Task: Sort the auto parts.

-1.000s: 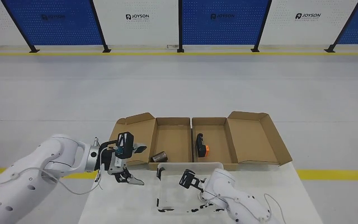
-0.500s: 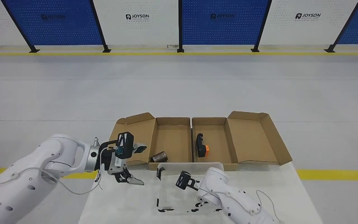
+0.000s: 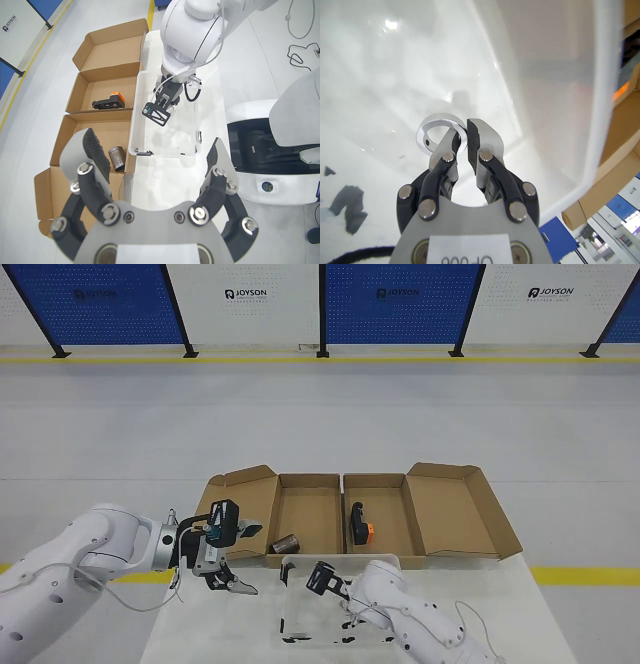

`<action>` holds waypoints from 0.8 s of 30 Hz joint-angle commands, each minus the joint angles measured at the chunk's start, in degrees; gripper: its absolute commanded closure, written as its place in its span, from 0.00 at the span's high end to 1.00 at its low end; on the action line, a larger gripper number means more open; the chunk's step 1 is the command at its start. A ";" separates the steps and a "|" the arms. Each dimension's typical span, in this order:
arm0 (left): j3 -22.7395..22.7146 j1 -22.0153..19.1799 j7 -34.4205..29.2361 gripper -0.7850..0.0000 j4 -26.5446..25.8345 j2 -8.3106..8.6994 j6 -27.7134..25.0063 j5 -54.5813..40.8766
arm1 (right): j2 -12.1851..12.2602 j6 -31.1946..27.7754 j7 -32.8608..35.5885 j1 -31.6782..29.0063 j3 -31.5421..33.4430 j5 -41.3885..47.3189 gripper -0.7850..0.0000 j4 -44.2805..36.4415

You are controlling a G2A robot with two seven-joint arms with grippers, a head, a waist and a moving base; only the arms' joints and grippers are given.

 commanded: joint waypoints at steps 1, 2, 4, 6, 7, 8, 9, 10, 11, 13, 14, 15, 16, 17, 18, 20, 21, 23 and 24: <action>0.00 0.00 0.00 1.00 0.00 0.00 0.00 0.00 | 1.24 -0.72 -1.67 -3.34 2.83 -1.35 0.00 -5.80; 0.00 0.00 0.00 1.00 0.00 0.00 0.00 0.00 | 1.90 -1.34 -2.98 -5.22 4.37 -2.12 0.00 -8.68; 0.00 0.00 0.00 1.00 0.00 0.00 0.00 0.00 | 3.19 -2.90 -6.13 -9.22 7.59 -3.40 0.00 -13.45; 0.00 0.00 0.00 1.00 0.00 0.00 0.00 0.00 | 4.30 -4.60 -10.22 -12.96 11.00 -3.64 0.00 -17.20; 0.00 0.00 0.00 1.00 0.00 0.00 0.00 0.00 | 4.79 -5.65 -12.52 -14.73 12.64 -3.38 0.00 -18.72; -0.13 0.28 0.41 1.00 -0.30 -0.07 0.91 0.25 | 5.24 -6.69 -15.00 -16.45 14.24 -3.04 0.00 -20.05; -0.33 0.58 0.66 1.00 -0.61 -0.10 1.35 0.84 | 5.66 -7.79 -17.42 -18.20 15.81 -2.44 0.00 -21.08; -0.68 0.84 0.93 1.00 -0.73 -0.10 1.76 1.46 | 6.08 -8.96 -19.39 -19.90 17.40 -1.73 0.00 -21.84; -1.14 1.17 1.44 1.00 -0.78 -0.08 2.16 1.96 | 6.08 -8.96 -19.39 -19.90 17.40 -1.73 0.00 -21.84; -2.34 2.06 2.89 1.00 -0.65 0.08 2.76 2.73 | 6.08 -8.96 -19.39 -19.90 17.40 -1.73 0.00 -21.84; -3.15 2.62 3.89 1.00 -0.34 0.21 3.05 2.92 | 6.08 -8.96 -19.39 -19.90 17.40 -1.73 0.00 -21.84; -4.10 3.28 5.26 1.00 0.02 0.37 3.12 2.90 | 6.08 -8.96 -19.39 -19.90 17.40 -1.73 0.00 -21.84; -5.11 4.10 6.86 1.00 0.55 0.56 3.06 2.72 | 6.08 -8.96 -19.39 -19.90 17.40 -1.73 0.00 -21.84; -6.27 5.03 8.83 1.00 1.16 0.78 2.77 2.44 | 6.08 -8.96 -19.39 -19.90 17.40 -1.73 0.00 -21.84; -7.48 6.09 10.93 1.00 1.77 1.01 2.18 2.27 | 6.08 -8.96 -19.39 -19.90 17.40 -1.73 0.00 -21.84; -10.00 8.40 14.93 1.00 2.85 1.49 0.91 2.58 | 6.07 -8.06 -19.97 -20.00 17.72 -1.90 0.00 -21.71; -11.19 9.64 16.56 1.00 3.22 1.72 0.46 3.04 | 6.07 -6.20 -20.60 -20.04 18.30 -2.84 0.00 -22.24; -13.33 12.00 19.11 1.00 3.58 2.10 0.19 3.85 | 6.05 -5.88 -22.64 -19.88 18.70 -2.72 0.00 -25.62; -14.28 13.09 20.03 1.00 3.53 2.26 0.25 4.24 | 6.05 -7.03 -23.46 -19.34 18.97 -1.79 0.00 -26.79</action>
